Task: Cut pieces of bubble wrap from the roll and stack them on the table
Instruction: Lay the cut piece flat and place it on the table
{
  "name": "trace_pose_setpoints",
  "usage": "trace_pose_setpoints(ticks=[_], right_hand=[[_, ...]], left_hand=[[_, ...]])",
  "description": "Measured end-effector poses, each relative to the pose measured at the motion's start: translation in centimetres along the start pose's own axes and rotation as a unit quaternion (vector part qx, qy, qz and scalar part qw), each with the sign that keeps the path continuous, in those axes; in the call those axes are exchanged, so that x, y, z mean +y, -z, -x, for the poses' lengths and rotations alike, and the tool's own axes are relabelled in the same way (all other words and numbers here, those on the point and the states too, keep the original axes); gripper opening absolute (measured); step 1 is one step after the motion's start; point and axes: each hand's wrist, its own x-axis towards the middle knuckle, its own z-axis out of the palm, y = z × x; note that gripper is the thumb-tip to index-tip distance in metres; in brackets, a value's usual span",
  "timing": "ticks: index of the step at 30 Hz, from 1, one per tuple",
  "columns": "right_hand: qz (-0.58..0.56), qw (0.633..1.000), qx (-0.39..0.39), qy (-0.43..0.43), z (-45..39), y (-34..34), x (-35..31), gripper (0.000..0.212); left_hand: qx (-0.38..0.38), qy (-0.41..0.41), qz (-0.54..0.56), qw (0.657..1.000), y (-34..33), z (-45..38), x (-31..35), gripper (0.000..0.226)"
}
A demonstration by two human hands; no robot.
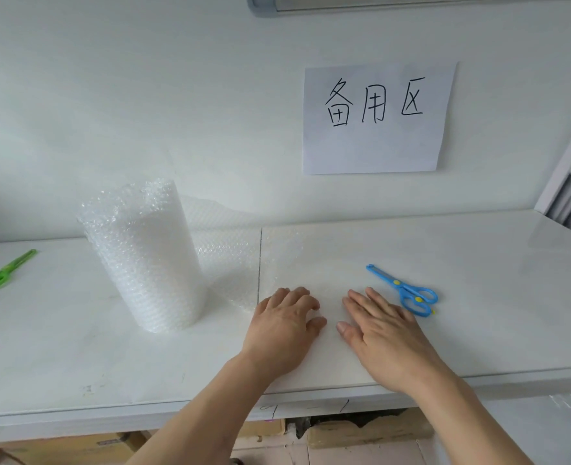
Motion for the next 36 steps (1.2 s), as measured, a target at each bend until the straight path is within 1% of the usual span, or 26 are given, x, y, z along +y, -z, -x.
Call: trace_pose_setpoints(ticks=[1,3,5,8,12,17,22,26,28,30,33,36], right_hand=[[0.003,1.0,-0.026,-0.012,0.0,0.0,0.0,0.061],[0.009,0.998,-0.049,-0.025,0.0,0.0,0.0,0.062],[0.009,0.996,-0.074,-0.039,0.0,0.3,-0.4,0.061],[0.008,0.994,-0.09,-0.063,-0.1,1.0,-1.3,0.062],[0.011,0.989,-0.113,-0.099,-0.2,1.3,-2.6,0.066],[0.004,0.985,-0.127,-0.119,-0.3,0.8,-2.7,0.065],[-0.014,0.984,-0.1,-0.146,0.2,1.0,-2.8,0.064],[0.016,0.98,-0.094,-0.174,1.0,1.2,-3.2,0.066],[0.034,0.977,-0.068,-0.198,1.1,1.6,-3.8,0.069],[0.039,0.97,-0.02,-0.239,1.5,2.0,-4.3,0.071],[-0.003,0.956,0.012,-0.292,2.2,2.3,-4.7,0.063],[-0.1,0.936,0.004,-0.337,2.1,2.9,-4.7,0.056]], left_hand=[[-0.012,0.007,-0.009,1.0,0.0,0.0,0.0,0.049],[-0.044,0.02,-0.028,0.998,0.0,0.0,-0.2,0.058],[-0.07,0.034,-0.043,0.996,0.1,0.1,-0.3,0.06],[-0.101,0.043,-0.048,0.993,0.4,0.2,-0.3,0.063],[-0.115,0.047,-0.05,0.991,0.6,0.2,-0.4,0.07],[-0.116,0.044,-0.044,0.991,0.3,0.3,-0.7,0.067],[-0.112,0.039,-0.035,0.992,0.2,0.3,-0.9,0.064],[-0.113,0.036,-0.028,0.993,0.1,0.3,-0.9,0.064],[-0.11,0.037,-0.025,0.993,0.1,0.4,-1.0,0.065],[-0.102,0.035,-0.024,0.994,0.2,0.5,-1.0,0.065],[-0.091,0.034,-0.022,0.995,0.2,0.7,-0.9,0.065],[-0.086,0.035,-0.024,0.995,0.2,0.8,-0.8,0.066]])
